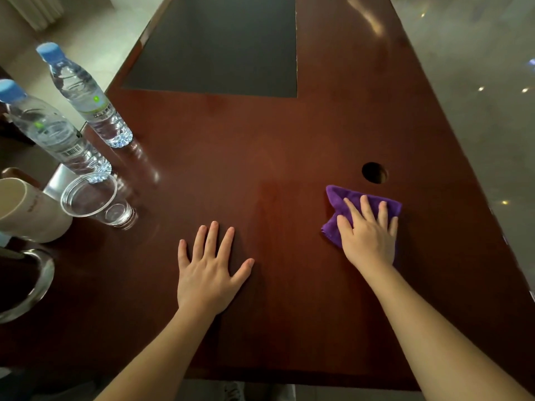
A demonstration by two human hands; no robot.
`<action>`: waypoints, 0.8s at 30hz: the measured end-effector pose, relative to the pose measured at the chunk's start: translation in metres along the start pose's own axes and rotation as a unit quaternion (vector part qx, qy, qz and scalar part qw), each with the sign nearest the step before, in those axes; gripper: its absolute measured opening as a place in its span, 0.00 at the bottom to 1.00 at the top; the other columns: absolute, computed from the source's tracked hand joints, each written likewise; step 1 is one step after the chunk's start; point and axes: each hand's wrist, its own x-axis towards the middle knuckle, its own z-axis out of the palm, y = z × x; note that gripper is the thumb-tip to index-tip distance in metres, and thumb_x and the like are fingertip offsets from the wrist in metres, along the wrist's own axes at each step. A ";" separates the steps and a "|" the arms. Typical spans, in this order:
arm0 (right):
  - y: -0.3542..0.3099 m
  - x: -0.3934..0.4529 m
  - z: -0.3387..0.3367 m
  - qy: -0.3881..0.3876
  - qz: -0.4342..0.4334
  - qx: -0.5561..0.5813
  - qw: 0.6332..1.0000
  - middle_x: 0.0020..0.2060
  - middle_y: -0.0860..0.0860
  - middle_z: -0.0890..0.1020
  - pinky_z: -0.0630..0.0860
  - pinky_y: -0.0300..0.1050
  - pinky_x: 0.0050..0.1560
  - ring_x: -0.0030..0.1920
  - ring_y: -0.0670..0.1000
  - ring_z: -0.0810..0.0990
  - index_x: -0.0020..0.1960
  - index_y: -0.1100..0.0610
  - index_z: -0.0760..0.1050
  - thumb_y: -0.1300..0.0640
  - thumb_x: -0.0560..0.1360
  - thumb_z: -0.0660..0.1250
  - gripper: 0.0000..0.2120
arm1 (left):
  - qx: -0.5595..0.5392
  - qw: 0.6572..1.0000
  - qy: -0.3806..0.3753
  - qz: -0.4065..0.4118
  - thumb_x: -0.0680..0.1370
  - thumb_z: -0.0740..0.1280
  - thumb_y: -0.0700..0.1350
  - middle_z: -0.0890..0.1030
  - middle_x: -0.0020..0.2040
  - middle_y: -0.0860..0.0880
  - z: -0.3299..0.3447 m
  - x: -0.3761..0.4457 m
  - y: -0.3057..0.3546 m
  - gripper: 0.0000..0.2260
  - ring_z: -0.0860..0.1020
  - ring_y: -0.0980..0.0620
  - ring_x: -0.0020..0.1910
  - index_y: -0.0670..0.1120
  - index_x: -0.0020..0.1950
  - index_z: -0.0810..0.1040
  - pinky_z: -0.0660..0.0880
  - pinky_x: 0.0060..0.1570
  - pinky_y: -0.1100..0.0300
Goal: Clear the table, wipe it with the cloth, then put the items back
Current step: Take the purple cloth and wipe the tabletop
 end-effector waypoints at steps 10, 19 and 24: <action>-0.107 0.051 -0.016 0.009 -0.024 0.281 0.959 0.76 0.50 0.62 0.44 0.61 0.73 0.77 0.58 0.52 0.76 0.47 0.60 0.40 0.80 0.50 0.27 | 0.000 1.000 0.001 -0.004 0.74 0.37 0.74 0.51 0.81 0.50 0.000 0.001 0.002 0.38 0.43 0.50 0.79 0.57 0.80 0.51 0.40 0.75 0.42; -0.206 0.094 0.009 -0.034 -0.254 0.019 0.967 0.78 0.48 0.54 0.39 0.66 0.72 0.77 0.60 0.46 0.76 0.38 0.56 0.36 0.79 0.46 0.26 | -0.016 1.000 0.017 -0.003 0.74 0.39 0.74 0.52 0.81 0.51 0.004 0.003 -0.001 0.36 0.44 0.50 0.79 0.59 0.79 0.51 0.37 0.74 0.43; -0.151 0.135 -0.002 -0.012 -0.128 0.046 0.991 0.78 0.47 0.56 0.42 0.65 0.72 0.77 0.59 0.48 0.75 0.41 0.59 0.38 0.78 0.48 0.26 | -0.012 1.000 0.027 -0.002 0.76 0.42 0.73 0.57 0.80 0.50 0.006 0.000 -0.002 0.35 0.49 0.49 0.79 0.58 0.78 0.57 0.43 0.75 0.42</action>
